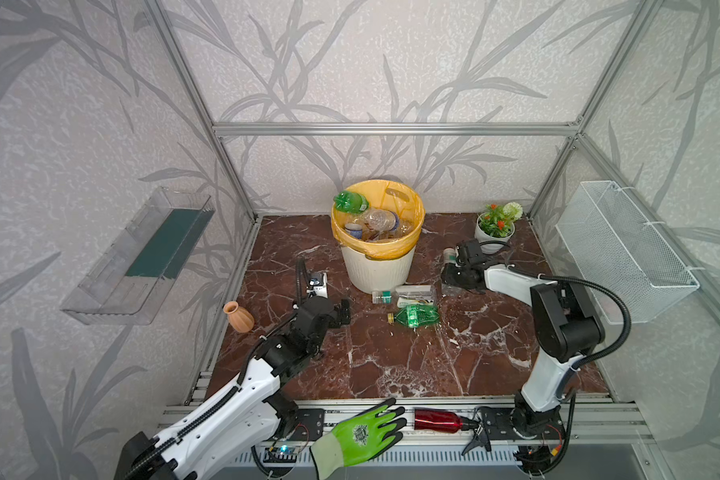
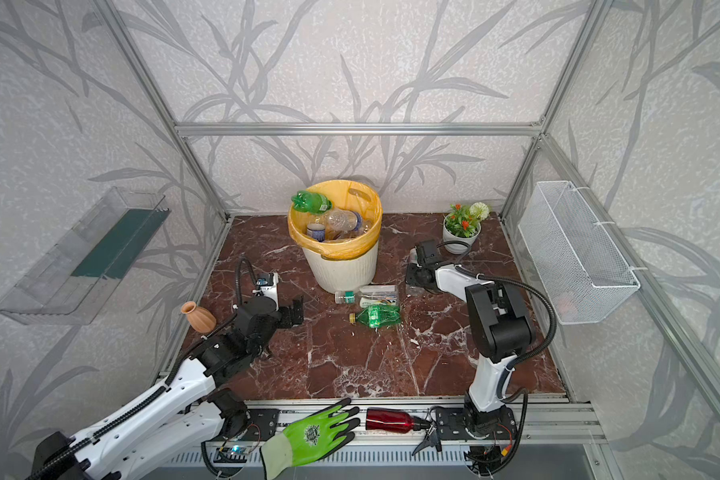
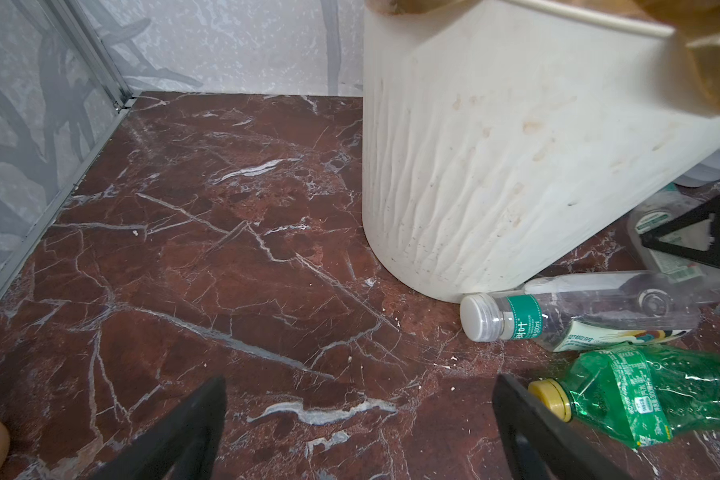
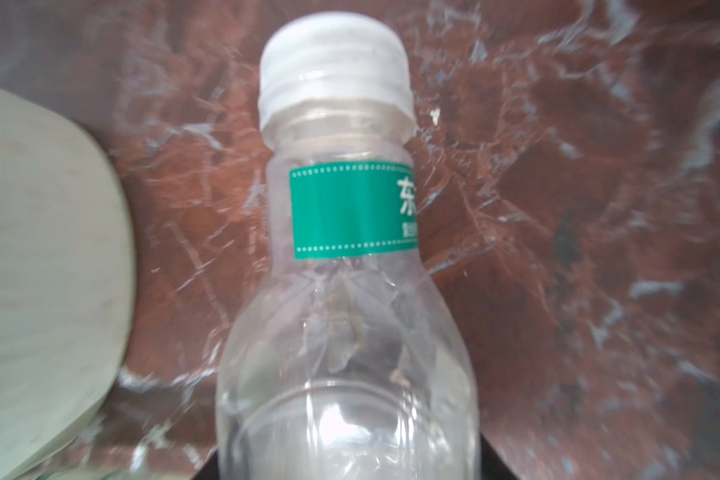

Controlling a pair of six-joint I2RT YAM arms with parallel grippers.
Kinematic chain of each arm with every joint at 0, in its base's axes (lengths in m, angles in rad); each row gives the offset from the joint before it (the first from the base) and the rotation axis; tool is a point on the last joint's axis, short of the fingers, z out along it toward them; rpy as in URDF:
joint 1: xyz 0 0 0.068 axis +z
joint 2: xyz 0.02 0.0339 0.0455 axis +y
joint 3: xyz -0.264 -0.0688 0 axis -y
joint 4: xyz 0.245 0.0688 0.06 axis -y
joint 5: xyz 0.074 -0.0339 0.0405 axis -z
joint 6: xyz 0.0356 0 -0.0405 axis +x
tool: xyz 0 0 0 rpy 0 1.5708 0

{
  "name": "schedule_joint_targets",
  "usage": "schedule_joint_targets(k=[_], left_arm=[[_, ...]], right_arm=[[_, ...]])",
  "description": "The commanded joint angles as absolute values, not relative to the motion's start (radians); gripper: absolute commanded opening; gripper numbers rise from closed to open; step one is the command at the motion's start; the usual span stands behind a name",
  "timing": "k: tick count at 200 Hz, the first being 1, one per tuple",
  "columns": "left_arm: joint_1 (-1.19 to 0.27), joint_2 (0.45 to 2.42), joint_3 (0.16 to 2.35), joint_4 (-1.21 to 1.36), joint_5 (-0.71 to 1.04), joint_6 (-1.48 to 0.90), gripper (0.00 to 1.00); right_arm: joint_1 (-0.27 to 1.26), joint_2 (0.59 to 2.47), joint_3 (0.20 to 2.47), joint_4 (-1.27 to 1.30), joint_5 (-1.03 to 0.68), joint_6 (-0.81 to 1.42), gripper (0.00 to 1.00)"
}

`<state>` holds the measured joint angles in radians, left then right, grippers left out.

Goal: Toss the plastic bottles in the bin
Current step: 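Lift the clear bottle over the bin with the right gripper and release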

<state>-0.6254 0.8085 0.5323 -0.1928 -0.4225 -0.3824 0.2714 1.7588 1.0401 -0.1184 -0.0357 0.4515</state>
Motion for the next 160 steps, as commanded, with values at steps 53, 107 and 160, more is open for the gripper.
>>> schedule_joint_targets(k=[53, 107, 160], left_arm=[[-0.611, 0.779, 0.517, -0.247, -0.52, -0.509, 0.99], [-0.609, 0.814, 0.542, -0.272, -0.473, -0.534, 0.99], [-0.609, 0.796, 0.565, -0.324, -0.459, -0.529, 0.99]], right_arm=[[0.285, 1.189, 0.969, 0.055, -0.079, 0.488, 0.49], [0.462, 1.341, 1.364, -0.096, -0.157, 0.49, 0.5], [0.546, 1.671, 1.717, -0.279, -0.153, 0.456, 0.69]])
